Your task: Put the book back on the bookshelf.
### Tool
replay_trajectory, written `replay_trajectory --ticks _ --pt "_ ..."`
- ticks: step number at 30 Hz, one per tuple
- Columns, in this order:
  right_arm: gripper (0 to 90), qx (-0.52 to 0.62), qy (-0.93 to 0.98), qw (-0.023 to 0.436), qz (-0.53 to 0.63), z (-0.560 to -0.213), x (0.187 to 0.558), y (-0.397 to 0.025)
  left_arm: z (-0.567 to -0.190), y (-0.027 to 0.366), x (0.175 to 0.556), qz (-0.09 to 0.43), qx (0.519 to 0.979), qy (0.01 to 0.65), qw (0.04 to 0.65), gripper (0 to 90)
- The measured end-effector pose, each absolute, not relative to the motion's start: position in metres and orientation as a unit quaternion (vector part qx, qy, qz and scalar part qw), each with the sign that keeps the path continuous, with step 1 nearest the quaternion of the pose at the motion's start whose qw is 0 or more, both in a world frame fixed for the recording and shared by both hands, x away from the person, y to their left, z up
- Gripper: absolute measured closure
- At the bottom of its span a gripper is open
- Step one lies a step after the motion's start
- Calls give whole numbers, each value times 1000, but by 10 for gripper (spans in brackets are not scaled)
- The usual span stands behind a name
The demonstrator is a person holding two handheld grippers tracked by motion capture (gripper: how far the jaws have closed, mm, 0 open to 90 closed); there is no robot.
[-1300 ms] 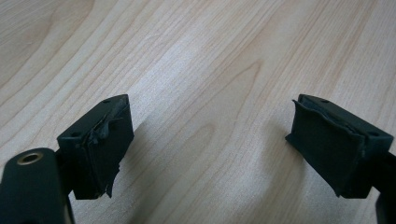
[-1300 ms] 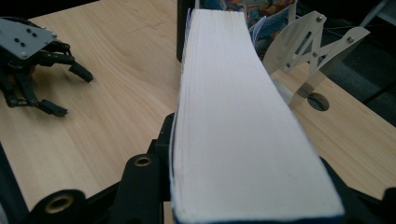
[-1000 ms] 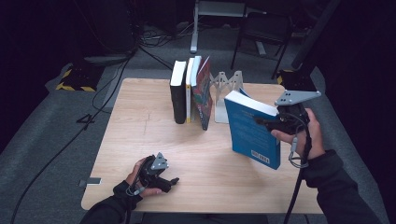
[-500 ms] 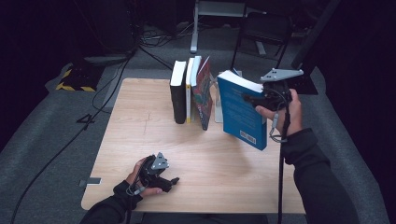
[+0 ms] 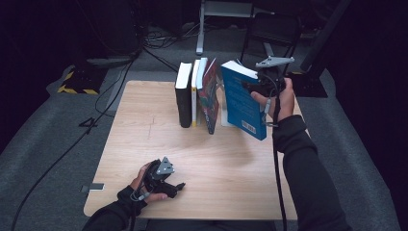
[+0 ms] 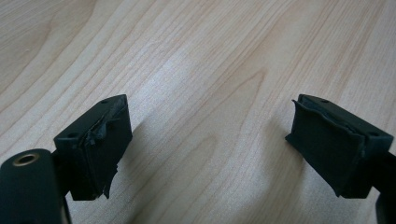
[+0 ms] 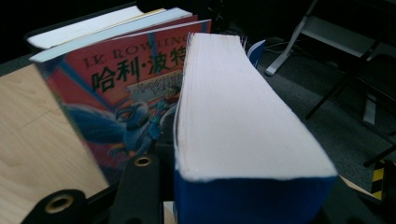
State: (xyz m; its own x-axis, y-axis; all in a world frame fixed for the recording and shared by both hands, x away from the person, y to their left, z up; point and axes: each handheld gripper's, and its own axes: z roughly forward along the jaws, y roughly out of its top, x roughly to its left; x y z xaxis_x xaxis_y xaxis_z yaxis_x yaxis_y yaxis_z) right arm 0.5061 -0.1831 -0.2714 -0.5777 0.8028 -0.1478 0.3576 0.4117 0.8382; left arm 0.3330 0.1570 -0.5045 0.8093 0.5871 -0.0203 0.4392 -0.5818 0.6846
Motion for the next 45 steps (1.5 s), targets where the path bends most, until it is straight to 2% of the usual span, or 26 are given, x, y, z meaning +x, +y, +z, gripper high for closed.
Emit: replay_trajectory --ticks 7,20,36,45 --pt "604 389 773 280 416 -278 524 -184 -504 157 334 103 885 287 353 131" --pt "603 407 753 276 437 -272 509 -209 -504 154 335 105 884 288 352 130" --pt "602 421 747 291 424 -277 553 -176 -505 154 336 102 885 283 354 131" --pt "600 417 739 295 439 -293 552 -178 -505 153 337 100 886 280 354 131"
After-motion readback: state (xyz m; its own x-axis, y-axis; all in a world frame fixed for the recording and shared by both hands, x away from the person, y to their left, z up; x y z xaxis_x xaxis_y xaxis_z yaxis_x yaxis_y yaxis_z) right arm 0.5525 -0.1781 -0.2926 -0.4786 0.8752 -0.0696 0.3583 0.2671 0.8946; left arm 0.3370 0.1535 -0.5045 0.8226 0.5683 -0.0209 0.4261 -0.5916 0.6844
